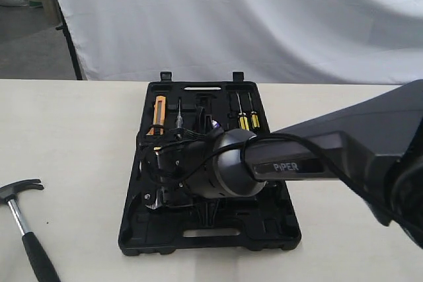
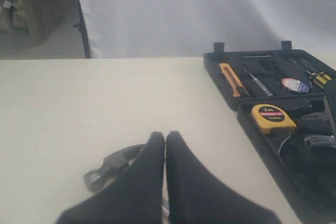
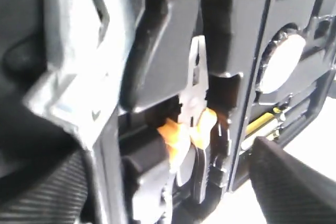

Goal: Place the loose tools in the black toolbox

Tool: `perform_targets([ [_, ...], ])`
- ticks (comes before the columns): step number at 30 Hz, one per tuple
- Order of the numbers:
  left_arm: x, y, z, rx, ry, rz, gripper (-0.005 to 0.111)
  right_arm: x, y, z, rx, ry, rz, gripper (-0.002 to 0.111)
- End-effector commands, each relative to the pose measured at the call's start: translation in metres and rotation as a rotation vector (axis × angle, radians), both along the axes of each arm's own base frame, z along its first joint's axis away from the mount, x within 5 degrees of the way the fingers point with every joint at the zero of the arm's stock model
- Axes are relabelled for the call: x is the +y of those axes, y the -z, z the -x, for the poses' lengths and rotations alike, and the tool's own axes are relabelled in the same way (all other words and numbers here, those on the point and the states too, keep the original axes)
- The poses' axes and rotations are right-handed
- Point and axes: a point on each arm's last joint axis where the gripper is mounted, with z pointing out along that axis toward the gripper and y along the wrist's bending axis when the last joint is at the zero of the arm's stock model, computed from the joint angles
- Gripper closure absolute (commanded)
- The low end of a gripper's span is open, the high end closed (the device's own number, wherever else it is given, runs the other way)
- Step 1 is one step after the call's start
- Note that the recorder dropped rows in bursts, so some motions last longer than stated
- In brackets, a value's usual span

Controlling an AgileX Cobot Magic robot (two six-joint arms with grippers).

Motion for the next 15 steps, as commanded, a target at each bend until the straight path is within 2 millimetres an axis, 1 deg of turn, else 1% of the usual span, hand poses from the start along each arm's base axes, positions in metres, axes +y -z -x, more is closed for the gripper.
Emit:
perform_targets([
  [1, 0.0, 0.001, 0.0, -0.002, 0.006, 0.003, 0.106, 0.004, -0.036, 0.007, -0.01, -0.014, -0.11, 0.032],
  [4, 0.0, 0.001, 0.0, -0.002, 0.006, 0.003, 0.106, 0.0, -0.069, 0.007, -0.035, -0.018, -0.203, 0.035],
  [6, 0.0, 0.001, 0.0, -0.002, 0.006, 0.003, 0.106, -0.005, -0.084, 0.004, -0.045, -0.014, -0.253, 0.04],
  [8, 0.0, 0.001, 0.0, -0.002, 0.006, 0.003, 0.106, -0.01, -0.092, -0.002, -0.027, 0.005, -0.316, 0.047],
  [10, 0.0, 0.001, 0.0, -0.002, 0.006, 0.003, 0.106, -0.017, -0.091, -0.009, 0.009, 0.05, -0.359, 0.056],
  [11, 0.0, 0.001, 0.0, -0.002, 0.006, 0.003, 0.106, -0.02, -0.088, -0.014, 0.026, 0.07, -0.36, 0.06],
  [12, 0.0, 0.001, 0.0, -0.002, 0.006, 0.003, 0.106, -0.023, -0.084, -0.017, 0.048, 0.085, -0.356, 0.067],
  [13, 0.0, 0.001, 0.0, -0.002, 0.006, 0.003, 0.106, -0.025, -0.079, -0.019, 0.075, 0.091, -0.34, 0.076],
  [15, 0.0, 0.001, 0.0, -0.002, 0.006, 0.003, 0.106, -0.029, -0.066, -0.022, 0.141, 0.071, -0.291, 0.098],
])
